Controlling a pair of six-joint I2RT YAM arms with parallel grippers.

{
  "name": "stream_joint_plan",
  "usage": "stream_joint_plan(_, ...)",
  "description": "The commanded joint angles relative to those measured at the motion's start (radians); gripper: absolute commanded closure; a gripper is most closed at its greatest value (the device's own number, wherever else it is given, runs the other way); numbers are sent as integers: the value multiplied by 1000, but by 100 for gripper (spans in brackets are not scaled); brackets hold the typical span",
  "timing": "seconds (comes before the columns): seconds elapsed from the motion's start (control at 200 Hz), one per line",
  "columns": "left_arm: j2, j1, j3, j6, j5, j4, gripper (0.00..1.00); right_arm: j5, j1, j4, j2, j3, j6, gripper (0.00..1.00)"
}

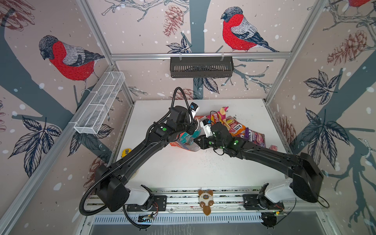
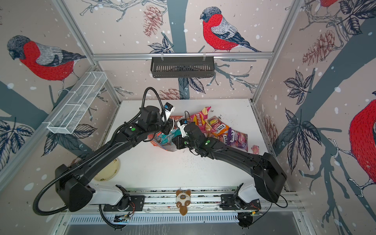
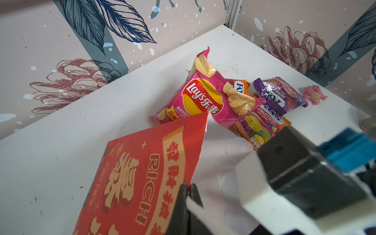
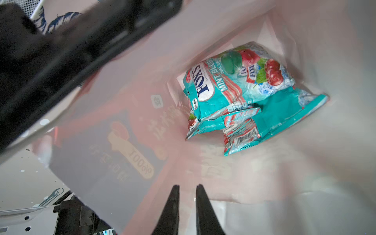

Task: Take the snacks out of the paper bag
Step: 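Lower the right gripper into the tilted bag toward the teal Fox's packets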

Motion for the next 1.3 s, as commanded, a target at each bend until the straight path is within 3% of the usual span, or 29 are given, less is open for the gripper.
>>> stream_joint_plan(0.0, -10, -11, 2, -44, -34, 7, 100, -46, 2, -47, 43, 41, 35, 80)
stream_joint_plan(0.295, -27, -12, 26, -98, -95, 62, 100, -70, 3, -207, 127, 98, 70, 83)
stream_joint_plan(0.615, -58, -12, -69, -78, -96, 105, 100, -15, 19, -114, -161, -105, 24, 73)
stream_joint_plan(0.775, -68, -12, -103, -55, -92, 117, 100, -7, 11, -132, -273, -143, 2, 59)
stream_joint_plan(1.051, -83, -13, -113, -41, -88, 141, 100, 39, -31, 82, -462, -175, 45, 50)
stream_joint_plan(1.116, -87, -13, -114, -39, -87, 143, 100, 51, -40, 68, -454, -147, 41, 54)
stream_joint_plan(1.231, -93, -12, -108, -40, -88, 150, 100, 74, -40, 19, -381, -78, 35, 84)
stream_joint_plan(1.296, -99, -12, -107, -47, -88, 162, 100, 72, -40, 41, -333, -59, 45, 89)
